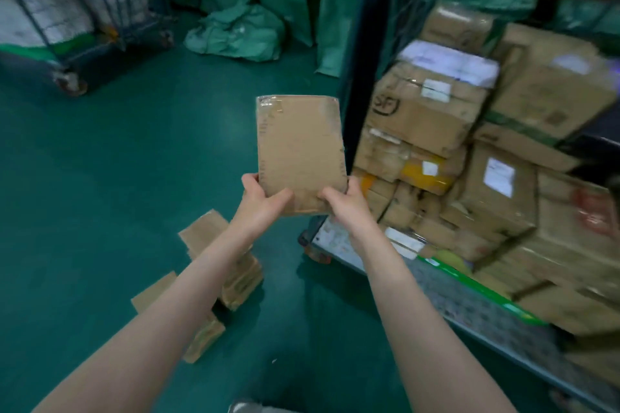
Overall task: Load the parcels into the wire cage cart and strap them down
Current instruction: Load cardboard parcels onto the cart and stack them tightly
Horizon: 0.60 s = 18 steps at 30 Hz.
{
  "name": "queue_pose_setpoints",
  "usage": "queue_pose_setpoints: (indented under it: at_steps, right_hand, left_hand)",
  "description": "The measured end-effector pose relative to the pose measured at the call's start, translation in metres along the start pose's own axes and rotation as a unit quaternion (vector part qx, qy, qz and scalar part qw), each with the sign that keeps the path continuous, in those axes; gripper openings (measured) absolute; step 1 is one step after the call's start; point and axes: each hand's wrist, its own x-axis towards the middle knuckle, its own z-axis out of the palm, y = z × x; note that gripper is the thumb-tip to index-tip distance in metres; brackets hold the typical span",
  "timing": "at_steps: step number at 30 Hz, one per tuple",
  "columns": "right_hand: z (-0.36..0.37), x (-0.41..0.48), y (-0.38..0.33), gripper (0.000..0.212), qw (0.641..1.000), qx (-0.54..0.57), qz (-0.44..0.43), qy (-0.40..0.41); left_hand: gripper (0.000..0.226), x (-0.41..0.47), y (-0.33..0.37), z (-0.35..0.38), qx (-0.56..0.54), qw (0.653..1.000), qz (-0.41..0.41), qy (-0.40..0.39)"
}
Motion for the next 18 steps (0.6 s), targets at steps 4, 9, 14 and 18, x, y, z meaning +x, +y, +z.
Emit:
queue_pose_setpoints:
  at_steps: [4, 9, 14, 18]
  right_hand:
    - [-0.064, -0.034, 0.017, 0.035, 0.996, 0.071, -0.009, 0.057]
    - [-0.142, -0.078, 0.045, 0.03, 0.987, 0.097, -0.013, 0.129]
    - [-0.216, -0.122, 0.071, 0.027, 0.974, 0.099, -0.017, 0.205]
    - [-0.263, -0.154, 0.093, 0.029, 0.961, 0.098, -0.017, 0.257]
  left_hand:
    - [0.039, -0.034, 0.026, 0.052, 0.0, 0.998, 0.039, -0.054]
    - [0.051, -0.085, 0.049, 0.115, 0.016, 0.989, 0.069, -0.133]
    - [0.046, -0.137, 0.071, 0.178, 0.011, 0.975, 0.106, -0.196]
    - [0.055, -0.17, 0.082, 0.223, 0.013, 0.964, 0.116, -0.24]
